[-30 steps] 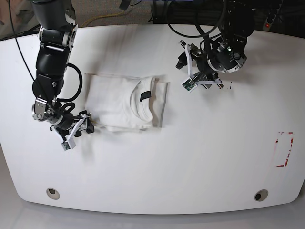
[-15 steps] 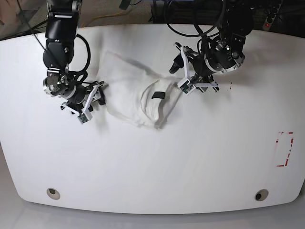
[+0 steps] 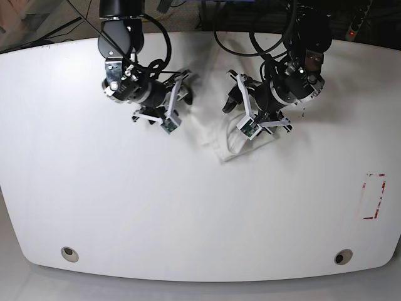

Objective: Fold the T-shirt properly
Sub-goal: 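Grasp the folded shirt bundle with both grippers and lift it, then carry the folded shirt with the left gripper to the table edge and release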

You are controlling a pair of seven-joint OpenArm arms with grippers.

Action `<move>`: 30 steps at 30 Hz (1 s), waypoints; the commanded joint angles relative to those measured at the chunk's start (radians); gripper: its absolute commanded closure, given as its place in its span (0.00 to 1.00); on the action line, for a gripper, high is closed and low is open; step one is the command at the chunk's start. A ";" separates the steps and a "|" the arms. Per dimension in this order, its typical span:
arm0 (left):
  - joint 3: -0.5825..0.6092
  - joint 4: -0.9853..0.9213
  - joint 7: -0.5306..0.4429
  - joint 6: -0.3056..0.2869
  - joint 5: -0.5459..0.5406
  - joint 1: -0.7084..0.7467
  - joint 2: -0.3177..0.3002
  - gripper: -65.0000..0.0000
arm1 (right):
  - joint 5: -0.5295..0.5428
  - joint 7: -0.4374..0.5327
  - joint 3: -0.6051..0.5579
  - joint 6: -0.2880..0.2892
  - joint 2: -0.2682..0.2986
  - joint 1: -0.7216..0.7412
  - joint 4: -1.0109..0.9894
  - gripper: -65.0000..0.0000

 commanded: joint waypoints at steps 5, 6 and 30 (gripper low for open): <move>0.004 0.022 -0.018 0.058 -0.018 -0.004 0.015 0.51 | 0.022 -0.044 -0.031 0.001 -0.084 0.017 0.026 0.52; 0.004 0.022 -0.018 0.071 -0.018 -0.002 0.015 0.51 | 0.024 -0.047 -0.030 0.001 -0.090 0.023 0.037 0.52; -0.047 -0.261 -0.021 0.278 -0.017 0.045 -0.017 0.51 | 0.024 -0.045 0.136 0.001 -0.006 0.058 0.121 0.52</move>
